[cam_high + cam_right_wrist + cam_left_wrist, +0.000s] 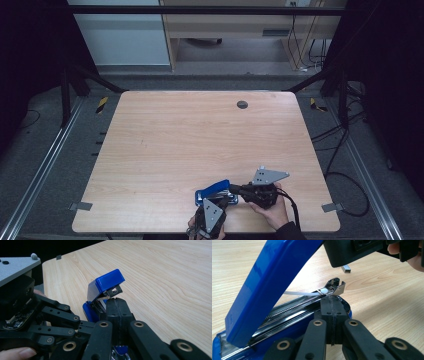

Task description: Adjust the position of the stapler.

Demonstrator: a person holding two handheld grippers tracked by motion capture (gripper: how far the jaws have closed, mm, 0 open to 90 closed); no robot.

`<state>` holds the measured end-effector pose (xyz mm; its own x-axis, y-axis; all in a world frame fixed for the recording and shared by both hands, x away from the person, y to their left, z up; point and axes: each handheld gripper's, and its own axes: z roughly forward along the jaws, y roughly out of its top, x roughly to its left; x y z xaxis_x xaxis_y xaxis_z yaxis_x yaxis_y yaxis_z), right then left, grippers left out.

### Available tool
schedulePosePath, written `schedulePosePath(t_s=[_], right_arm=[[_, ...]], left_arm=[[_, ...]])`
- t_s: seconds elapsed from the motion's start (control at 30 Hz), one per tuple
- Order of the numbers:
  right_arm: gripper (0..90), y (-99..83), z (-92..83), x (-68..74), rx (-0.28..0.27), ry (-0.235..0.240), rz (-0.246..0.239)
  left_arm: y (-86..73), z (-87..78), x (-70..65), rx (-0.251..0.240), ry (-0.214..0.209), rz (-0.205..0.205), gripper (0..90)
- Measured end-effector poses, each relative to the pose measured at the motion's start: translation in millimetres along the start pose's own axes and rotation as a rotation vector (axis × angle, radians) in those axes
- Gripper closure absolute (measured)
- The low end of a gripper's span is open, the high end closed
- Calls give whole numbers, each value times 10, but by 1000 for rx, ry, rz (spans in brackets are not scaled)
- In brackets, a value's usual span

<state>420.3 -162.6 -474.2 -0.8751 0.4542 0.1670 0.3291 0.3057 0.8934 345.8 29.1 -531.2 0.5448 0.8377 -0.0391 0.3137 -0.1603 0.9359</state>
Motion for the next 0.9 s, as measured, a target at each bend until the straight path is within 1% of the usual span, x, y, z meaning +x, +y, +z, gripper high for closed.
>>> schedulePosePath(t_s=[0.17,0.3,0.6,0.73,0.9], right_arm=[[900,9,1,-4,-2,12,-2],[900,25,8,-9,-3,24,12],[900,69,49,-9,18,40,20],[900,91,80,5,34,37,20],[900,107,98,20,36,35,19]], left_arm=[[0,0,0,0,0,0,899],[0,0,-2,0,1,-2,899],[-3,0,-5,-3,3,2,899],[-5,0,-6,-4,4,3,899],[-4,0,-6,-4,3,2,899]])
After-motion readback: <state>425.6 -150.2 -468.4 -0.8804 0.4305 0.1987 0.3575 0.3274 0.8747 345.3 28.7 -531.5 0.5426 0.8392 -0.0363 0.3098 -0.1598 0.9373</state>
